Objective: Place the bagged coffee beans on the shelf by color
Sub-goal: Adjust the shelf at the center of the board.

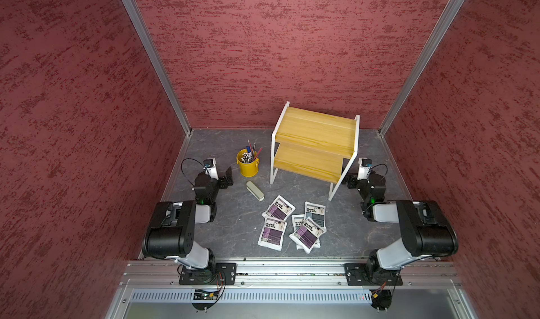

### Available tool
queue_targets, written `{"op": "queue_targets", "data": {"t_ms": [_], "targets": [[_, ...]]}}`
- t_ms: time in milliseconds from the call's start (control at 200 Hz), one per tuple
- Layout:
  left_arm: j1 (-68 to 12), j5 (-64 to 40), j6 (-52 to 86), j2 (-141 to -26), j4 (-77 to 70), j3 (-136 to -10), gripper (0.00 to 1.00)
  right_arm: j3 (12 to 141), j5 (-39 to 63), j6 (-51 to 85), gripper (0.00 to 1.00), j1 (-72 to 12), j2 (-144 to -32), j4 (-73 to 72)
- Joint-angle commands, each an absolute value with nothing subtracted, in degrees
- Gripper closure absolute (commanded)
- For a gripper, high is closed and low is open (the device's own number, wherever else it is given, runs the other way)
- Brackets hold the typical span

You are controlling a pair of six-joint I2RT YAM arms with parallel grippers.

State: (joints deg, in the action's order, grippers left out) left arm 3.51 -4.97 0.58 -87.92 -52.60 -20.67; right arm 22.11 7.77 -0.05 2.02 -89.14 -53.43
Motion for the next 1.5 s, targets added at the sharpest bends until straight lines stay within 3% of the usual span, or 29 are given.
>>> {"op": "queue_targets", "data": {"t_ms": [0,90,225,346,521,721,992,1192,1493], "targets": [[2.62,-2.61,0.02,-88.07,-52.12,-21.54,0.00,21.88,8.44,-0.44,0.02,1.78,-88.73,-53.06],[2.53,0.14,0.91,-85.78,-47.90,-23.14,0.00,20.99,2.90,1.61,0.02,1.78,-86.49,-52.92],[3.25,4.42,5.65,-75.36,-25.11,-29.91,0.00,19.52,-4.26,4.31,0.01,1.78,-75.92,-46.60],[3.26,4.18,12.27,-65.67,-4.60,-36.41,0.00,22.20,-15.37,18.63,0.02,1.99,-61.49,-26.15],[3.21,-5.84,19.80,-55.32,14.93,-43.22,0.00,35.65,-4.68,31.07,0.02,2.13,-47.93,8.86],[2.85,-21.97,23.16,-48.69,23.99,-49.73,0.00,54.70,6.50,35.05,0.01,2.14,-47.43,30.91],[0.65,-39.94,33.35,-52.19,20.60,-59.12,0.00,79.84,25.74,41.52,0.02,2.13,-56.69,42.24],[-6.07,-43.48,34.98,-60.56,21.34,-71.99,0.00,88.13,36.41,46.38,0.02,2.05,-64.00,45.42],[-14.26,-44.09,30.74,-75.30,32.39,-90.70,0.00,93.73,36.68,43.86,0.02,1.86,-68.64,53.61]]}}
